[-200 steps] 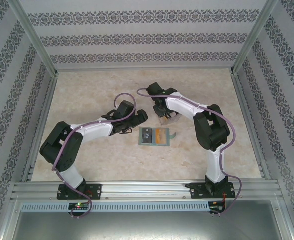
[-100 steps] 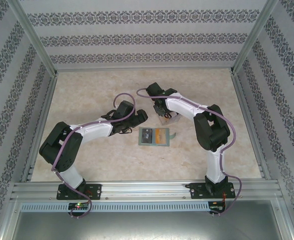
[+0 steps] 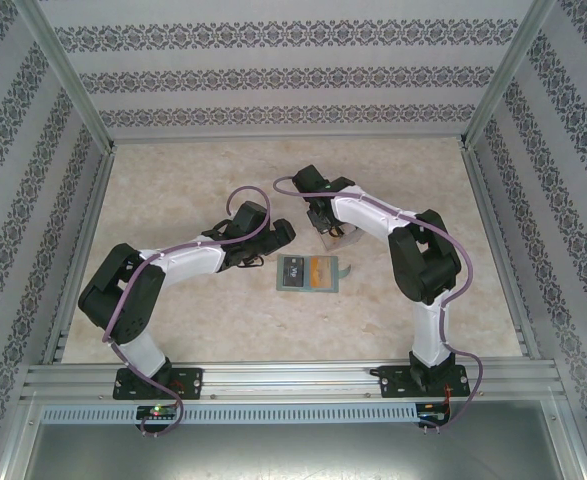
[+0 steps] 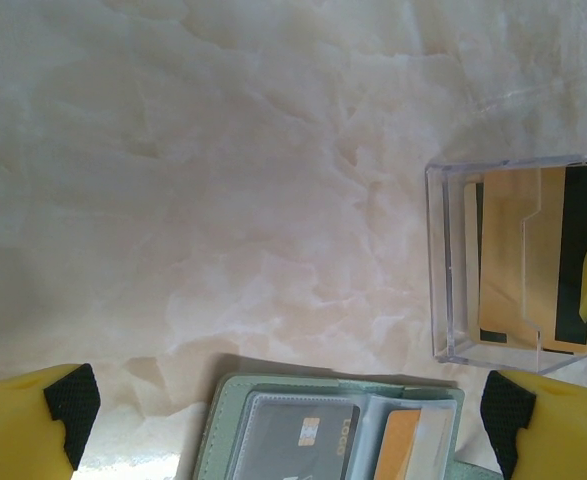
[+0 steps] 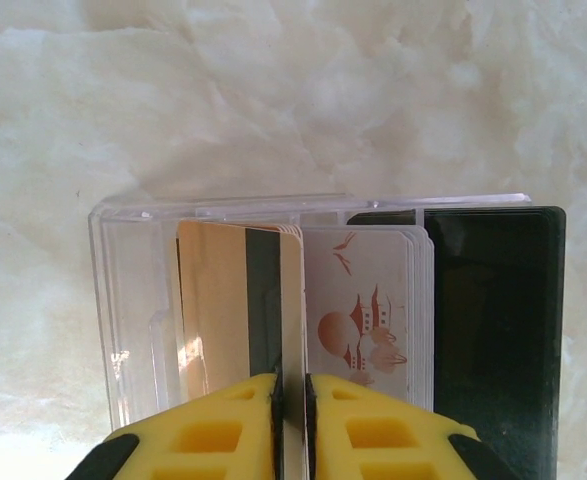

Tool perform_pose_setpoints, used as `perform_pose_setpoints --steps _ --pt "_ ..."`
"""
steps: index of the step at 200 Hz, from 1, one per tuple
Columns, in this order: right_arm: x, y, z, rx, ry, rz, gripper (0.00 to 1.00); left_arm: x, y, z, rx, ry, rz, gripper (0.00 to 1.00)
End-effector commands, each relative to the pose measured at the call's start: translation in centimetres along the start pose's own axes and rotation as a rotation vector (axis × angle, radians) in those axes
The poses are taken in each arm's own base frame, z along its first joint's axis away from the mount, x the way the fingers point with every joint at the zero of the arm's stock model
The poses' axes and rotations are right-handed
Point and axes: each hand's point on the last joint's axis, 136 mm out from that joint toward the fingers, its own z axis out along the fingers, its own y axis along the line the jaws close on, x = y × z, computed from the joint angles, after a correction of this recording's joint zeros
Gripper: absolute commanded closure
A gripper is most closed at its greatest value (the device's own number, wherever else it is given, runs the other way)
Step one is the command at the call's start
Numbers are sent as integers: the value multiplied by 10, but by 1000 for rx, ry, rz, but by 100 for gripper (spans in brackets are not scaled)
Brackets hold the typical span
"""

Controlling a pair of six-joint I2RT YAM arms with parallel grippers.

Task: Put the credit cards into the card holder
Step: Pick up the credit card from the storage box.

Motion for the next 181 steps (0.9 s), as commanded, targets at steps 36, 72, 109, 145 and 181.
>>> perform_pose_setpoints --steps 36,72,109,145,181 --pt "0 -14 -9 37 -22 7 85 -7 -3 -1 20 -13 -21 0" --pt "-1 -16 -13 39 -33 15 86 -7 -4 -1 22 -11 -21 0" --pt "-1 -18 -15 35 -38 21 88 -6 -3 0 22 -7 -23 0" --pt "-2 -18 -19 16 -42 34 91 -6 -4 -1 27 -7 -27 0" --pt "-3 -15 -33 -61 -59 77 93 -8 -6 -3 34 -11 -25 0"
